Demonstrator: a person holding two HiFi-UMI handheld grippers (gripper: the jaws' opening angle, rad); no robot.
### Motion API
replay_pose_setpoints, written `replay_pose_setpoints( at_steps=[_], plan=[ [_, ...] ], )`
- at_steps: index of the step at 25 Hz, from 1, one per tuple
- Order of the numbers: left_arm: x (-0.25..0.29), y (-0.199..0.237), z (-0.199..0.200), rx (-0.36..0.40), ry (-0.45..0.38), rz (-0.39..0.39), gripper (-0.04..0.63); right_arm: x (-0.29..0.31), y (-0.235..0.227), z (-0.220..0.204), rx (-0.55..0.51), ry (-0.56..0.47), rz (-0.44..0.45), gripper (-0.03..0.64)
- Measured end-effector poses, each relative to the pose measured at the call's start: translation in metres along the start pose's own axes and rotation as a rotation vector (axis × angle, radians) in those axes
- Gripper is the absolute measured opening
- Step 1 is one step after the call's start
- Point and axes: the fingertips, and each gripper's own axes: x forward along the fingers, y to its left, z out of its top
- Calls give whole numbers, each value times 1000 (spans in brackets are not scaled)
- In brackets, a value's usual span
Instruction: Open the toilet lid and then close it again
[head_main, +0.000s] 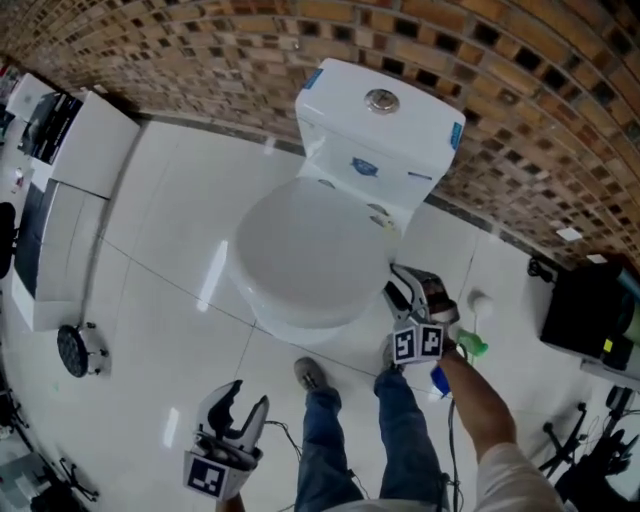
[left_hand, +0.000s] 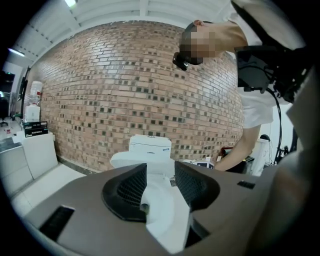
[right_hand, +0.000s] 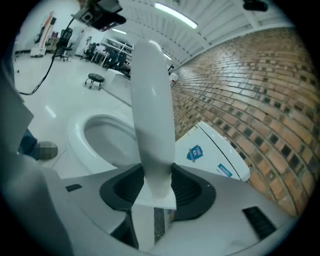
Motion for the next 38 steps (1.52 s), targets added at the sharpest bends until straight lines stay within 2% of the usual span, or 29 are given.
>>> replay_pose_setpoints(
  at_steps=[4,8,9,10,12,14,16,21,23,27,32,36,38],
  plan=[
    [-6,13,-3,-7,-21,5,169,1,35,-5,-160,37,-9,172],
    [-12,23,-7,-21,-43,25,169,8,79,-16,-325,54,88,166],
    [-14,24,-9,-24,-43,29,169,10,90,-22,-342,65,118,141],
    [-16,24,-10,-26,-45,32,169,13,99,-29,-341,83,149,38],
    [-18,23,-13,-28,-43,33,169,19,110,-42,-318,120,204,37],
    [-21,22,-15,-31,-37,36,169,18,112,-44,-282,124,224,37],
    [-23,23,-13,-34,-35,41,169,10,104,-37,-222,112,196,36],
    [-27,26,20,-51,-75,56,169,-46,60,18,-9,46,130,34],
    [-28,25,47,-50,-101,46,169,-79,29,53,79,-5,104,33],
    [-7,28,120,-42,-181,-7,170,-131,-71,132,230,-163,28,32],
    [-10,-5,195,-83,-214,-76,169,-227,-143,219,405,-340,90,30],
    [-7,-27,239,-7,-238,-146,169,-288,-191,267,548,-444,149,29],
    [-10,-32,259,28,-245,-169,169,-313,-205,287,579,-479,184,28]
  ],
)
